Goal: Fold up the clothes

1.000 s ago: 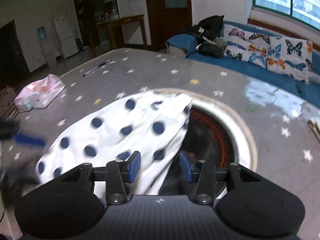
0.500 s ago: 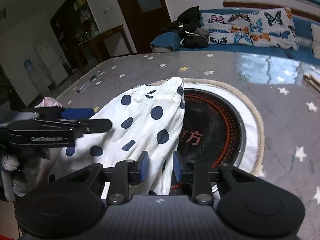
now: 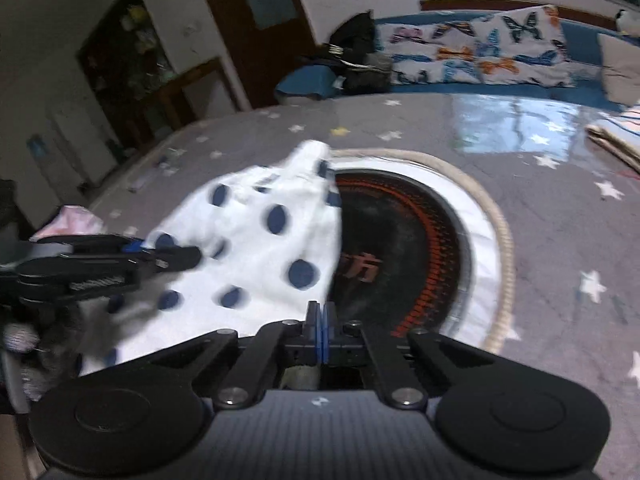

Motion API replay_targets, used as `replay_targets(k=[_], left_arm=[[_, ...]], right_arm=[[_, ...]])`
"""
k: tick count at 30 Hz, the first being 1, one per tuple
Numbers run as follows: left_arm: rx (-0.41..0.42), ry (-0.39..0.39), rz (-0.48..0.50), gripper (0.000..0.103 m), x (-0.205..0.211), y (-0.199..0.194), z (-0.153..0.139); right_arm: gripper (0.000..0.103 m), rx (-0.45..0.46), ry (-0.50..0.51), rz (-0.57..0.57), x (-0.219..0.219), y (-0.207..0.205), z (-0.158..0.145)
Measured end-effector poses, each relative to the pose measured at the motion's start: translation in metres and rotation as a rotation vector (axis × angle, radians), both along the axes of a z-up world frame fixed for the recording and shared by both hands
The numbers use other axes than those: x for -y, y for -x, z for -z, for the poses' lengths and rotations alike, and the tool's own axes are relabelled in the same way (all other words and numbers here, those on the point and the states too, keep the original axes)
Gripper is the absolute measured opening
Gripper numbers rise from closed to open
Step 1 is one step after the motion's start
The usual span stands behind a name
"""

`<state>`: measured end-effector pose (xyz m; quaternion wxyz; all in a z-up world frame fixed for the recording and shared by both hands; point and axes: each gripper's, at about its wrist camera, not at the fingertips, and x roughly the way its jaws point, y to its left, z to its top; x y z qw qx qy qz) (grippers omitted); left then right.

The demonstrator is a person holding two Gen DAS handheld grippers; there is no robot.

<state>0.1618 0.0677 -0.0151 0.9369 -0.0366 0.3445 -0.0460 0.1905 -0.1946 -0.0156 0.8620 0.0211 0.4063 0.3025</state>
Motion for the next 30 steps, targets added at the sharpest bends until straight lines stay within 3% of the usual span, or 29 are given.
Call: replay_targets(k=[7, 11, 15, 18, 22, 25, 30], left_arm=[[0.001, 0.004, -0.002, 0.048, -0.006, 0.001, -0.008], [0.041, -0.025, -0.019, 0.049, -0.006, 0.001, -0.017], [0.095, -0.045, -0.049, 0.047, -0.002, -0.003, -0.026], [0.1, -0.028, -0.026, 0.037, -0.001, -0.012, -0.028], [0.059, -0.081, 0.004, 0.022, 0.005, -0.026, -0.015], [0.018, -0.091, -0.014, 0.021, -0.001, -0.032, -0.002], [0.017, -0.056, -0.017, 0.024, -0.009, -0.029, -0.002]], right_arm=[[0.004, 0.003, -0.039, 0.039, 0.009, -0.01, -0.006], [0.007, 0.035, -0.056, 0.021, -0.003, -0.017, -0.014], [0.007, 0.067, -0.076, -0.009, -0.02, -0.023, -0.019], [0.008, 0.075, -0.086, -0.046, -0.033, -0.029, -0.02], [0.011, 0.095, -0.011, -0.093, -0.05, -0.03, -0.012], [0.011, 0.1, 0.048, -0.101, -0.053, -0.03, -0.001], [0.012, 0.099, 0.019, -0.075, -0.043, -0.03, -0.006]])
